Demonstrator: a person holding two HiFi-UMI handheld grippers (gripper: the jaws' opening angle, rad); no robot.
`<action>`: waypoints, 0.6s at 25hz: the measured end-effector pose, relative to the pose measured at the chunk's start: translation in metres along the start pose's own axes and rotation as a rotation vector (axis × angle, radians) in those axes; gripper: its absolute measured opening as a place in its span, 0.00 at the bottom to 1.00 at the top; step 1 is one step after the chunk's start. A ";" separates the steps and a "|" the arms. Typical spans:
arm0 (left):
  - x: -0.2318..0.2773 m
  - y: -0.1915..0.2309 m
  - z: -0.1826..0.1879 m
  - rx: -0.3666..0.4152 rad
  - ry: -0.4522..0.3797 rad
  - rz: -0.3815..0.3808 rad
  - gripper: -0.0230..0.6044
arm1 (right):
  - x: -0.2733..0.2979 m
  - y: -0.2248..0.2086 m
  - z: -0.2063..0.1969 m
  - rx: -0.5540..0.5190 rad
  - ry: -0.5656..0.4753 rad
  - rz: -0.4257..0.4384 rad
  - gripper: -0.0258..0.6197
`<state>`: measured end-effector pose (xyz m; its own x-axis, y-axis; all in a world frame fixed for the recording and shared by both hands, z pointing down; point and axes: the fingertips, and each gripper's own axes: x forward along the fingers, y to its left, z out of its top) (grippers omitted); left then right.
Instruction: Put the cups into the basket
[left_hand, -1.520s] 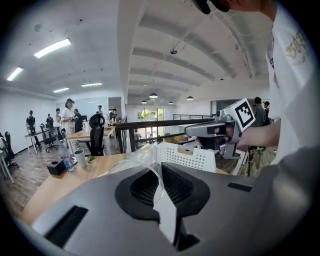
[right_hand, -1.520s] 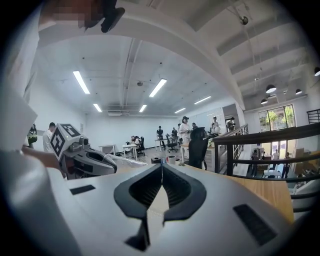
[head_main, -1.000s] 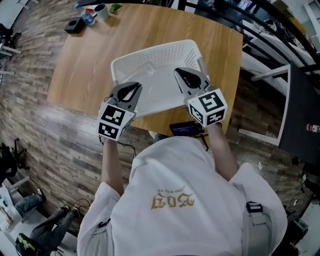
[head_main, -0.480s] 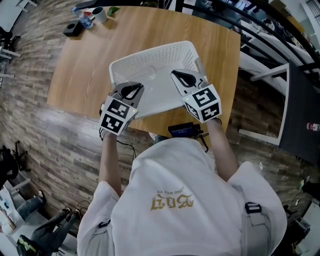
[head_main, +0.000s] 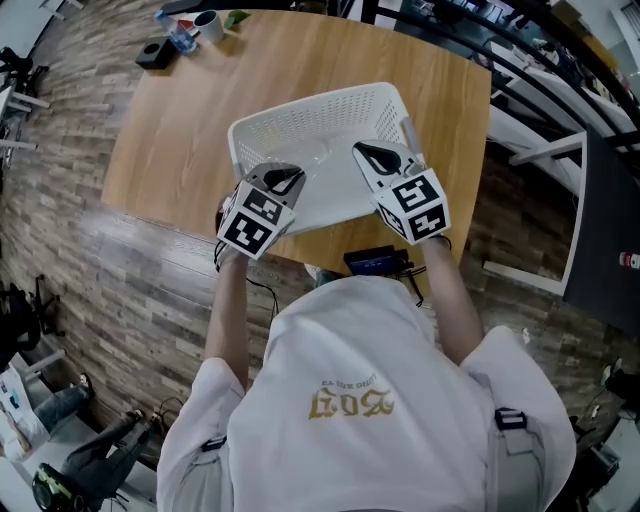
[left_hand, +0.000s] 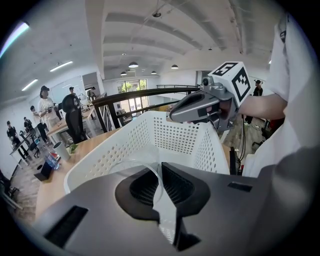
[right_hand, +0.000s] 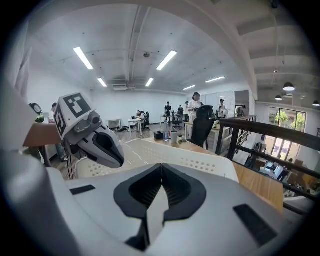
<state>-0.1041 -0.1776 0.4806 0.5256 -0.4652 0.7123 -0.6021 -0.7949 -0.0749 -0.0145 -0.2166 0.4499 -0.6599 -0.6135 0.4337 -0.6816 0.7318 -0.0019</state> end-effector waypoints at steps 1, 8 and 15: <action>0.001 0.000 -0.001 0.006 0.010 -0.001 0.07 | 0.001 0.000 -0.001 0.000 0.002 0.000 0.06; 0.007 -0.001 -0.004 0.027 0.054 -0.025 0.07 | 0.004 0.000 -0.006 0.008 0.024 0.010 0.06; 0.015 -0.003 -0.003 0.064 0.093 -0.038 0.07 | 0.007 -0.001 -0.006 0.009 0.044 0.013 0.06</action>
<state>-0.0962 -0.1812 0.4938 0.4879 -0.3982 0.7768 -0.5417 -0.8359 -0.0883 -0.0166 -0.2202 0.4588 -0.6540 -0.5902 0.4732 -0.6761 0.7366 -0.0157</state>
